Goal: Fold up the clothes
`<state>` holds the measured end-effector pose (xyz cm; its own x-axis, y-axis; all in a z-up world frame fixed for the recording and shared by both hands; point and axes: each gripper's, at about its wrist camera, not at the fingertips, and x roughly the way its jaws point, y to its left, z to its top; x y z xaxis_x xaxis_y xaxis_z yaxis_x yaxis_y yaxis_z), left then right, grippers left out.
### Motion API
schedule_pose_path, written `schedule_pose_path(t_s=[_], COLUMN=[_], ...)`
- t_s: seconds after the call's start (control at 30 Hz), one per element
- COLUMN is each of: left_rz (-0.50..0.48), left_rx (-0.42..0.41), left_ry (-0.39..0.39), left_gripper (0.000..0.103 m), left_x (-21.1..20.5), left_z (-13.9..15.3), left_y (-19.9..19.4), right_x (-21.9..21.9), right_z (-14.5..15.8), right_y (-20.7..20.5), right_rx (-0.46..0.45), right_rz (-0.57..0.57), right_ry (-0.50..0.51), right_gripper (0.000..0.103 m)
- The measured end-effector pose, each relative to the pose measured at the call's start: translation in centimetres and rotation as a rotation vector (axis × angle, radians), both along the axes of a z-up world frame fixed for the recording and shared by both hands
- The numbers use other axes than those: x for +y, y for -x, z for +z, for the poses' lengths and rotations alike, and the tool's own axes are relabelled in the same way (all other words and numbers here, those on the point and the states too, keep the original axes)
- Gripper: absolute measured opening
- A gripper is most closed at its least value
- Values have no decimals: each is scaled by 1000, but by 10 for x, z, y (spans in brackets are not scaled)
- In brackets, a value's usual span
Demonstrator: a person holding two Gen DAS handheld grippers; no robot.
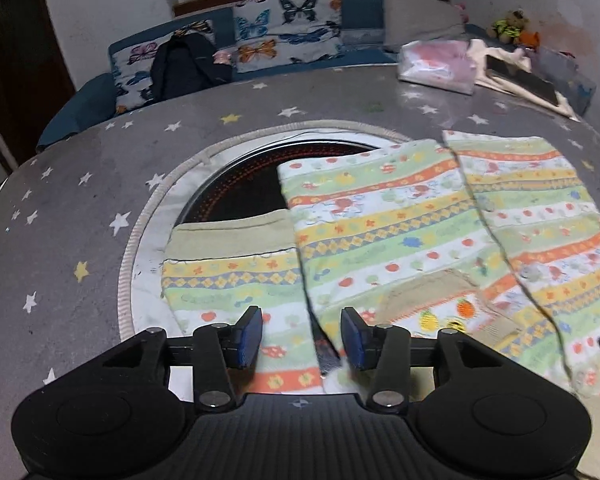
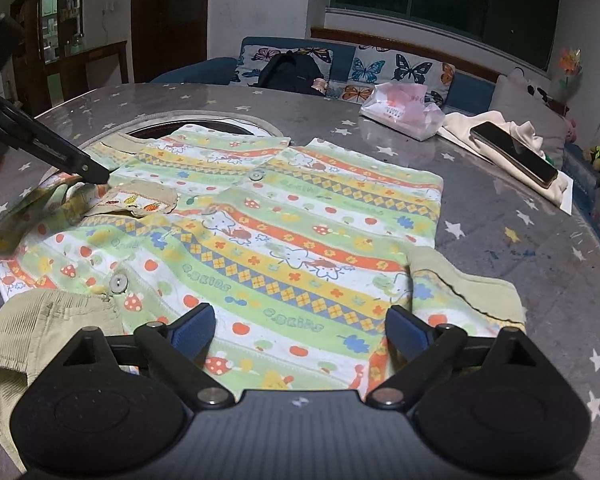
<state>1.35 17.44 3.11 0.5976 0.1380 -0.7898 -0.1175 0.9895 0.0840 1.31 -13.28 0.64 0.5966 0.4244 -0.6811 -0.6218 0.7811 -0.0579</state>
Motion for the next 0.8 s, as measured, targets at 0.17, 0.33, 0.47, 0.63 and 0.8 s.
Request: schedule_pose_path(t_s=[0.17,0.33,0.47,0.63,0.8], left_rz=[-3,-18,-6,-35,-3], left_rx=[-17,-40,-41,-42,-43], left_ry=[62,84,84,39,16], left_gripper=[30,8,6,10,28], left_x=[10,13,20,15,15], left_z=[-3,-1,-4,-3,-7], left_y=[0,5,12,18,13], right_x=[0,-1,-3,-3,-4], right_z=[-2,-4,-5,-7,-9], right_y=[-1,-1,-1,1,1], right_rx=[6,9,7,-8,-17], right_rz=[-1,-4,-6,-13,-15], right_ry=[-9,-22,-33,-48,-56], right_gripper=[102,103,103,103,103])
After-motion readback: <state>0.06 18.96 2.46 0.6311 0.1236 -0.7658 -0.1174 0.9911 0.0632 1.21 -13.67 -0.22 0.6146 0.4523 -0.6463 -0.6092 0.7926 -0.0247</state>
